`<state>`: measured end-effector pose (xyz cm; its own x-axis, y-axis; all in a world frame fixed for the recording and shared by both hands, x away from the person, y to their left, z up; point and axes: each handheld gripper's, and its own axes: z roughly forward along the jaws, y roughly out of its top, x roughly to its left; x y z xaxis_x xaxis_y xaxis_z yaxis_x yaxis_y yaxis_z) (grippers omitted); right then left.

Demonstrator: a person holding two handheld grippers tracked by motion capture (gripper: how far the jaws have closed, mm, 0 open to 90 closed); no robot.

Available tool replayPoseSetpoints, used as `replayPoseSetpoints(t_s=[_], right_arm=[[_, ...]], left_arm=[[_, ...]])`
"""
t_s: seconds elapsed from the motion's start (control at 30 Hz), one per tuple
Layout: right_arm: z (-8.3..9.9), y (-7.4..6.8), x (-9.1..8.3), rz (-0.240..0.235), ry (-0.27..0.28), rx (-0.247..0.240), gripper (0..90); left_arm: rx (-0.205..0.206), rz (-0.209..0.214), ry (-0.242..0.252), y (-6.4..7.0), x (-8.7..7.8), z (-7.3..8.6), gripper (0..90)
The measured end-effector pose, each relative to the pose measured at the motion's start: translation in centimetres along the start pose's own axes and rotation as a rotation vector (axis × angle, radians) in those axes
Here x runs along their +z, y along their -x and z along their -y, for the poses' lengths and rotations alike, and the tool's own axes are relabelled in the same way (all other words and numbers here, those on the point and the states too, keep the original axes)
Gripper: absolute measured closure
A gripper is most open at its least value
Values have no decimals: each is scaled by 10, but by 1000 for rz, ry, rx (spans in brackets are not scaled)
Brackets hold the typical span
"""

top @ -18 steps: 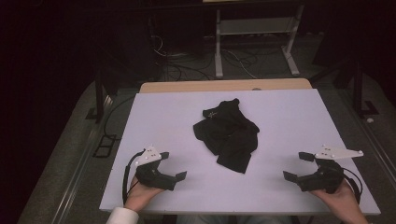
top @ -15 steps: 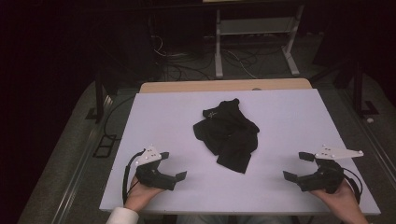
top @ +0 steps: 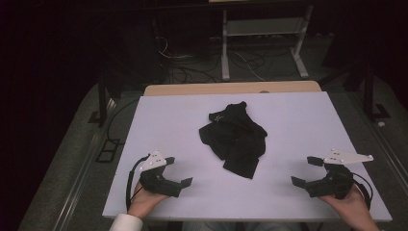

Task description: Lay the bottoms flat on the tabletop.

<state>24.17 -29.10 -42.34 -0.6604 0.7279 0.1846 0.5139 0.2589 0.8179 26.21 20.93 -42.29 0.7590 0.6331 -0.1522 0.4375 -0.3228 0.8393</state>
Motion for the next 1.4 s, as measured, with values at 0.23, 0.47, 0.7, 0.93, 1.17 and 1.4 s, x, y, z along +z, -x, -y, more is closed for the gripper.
replayPoseSetpoints(t_s=[0.23, 0.47, 0.7, 0.93, 1.17, 1.4], right_arm=[[-7, 1, 0, 8, -2, -1, 0], [-8, 4, -2, 20, 0, 10, 0], [-19, 5, -6, 20, -12, 0, 0], [-28, 10, -6, 23, -16, -9, 0], [-40, 14, -3, 15, -25, -10, 0], [-48, 17, 6, 6, -31, -17, 0]], left_arm=[[25, -17, -25, -1, 3, -5, 0], [56, -7, -26, 2, 4, -15, 0], [91, 17, -53, 2, 3, -27, 0], [116, 28, -67, 2, 6, -38, 0], [143, 46, -64, 6, 11, -51, 0], [152, 50, -59, 3, 16, -62, 0]])
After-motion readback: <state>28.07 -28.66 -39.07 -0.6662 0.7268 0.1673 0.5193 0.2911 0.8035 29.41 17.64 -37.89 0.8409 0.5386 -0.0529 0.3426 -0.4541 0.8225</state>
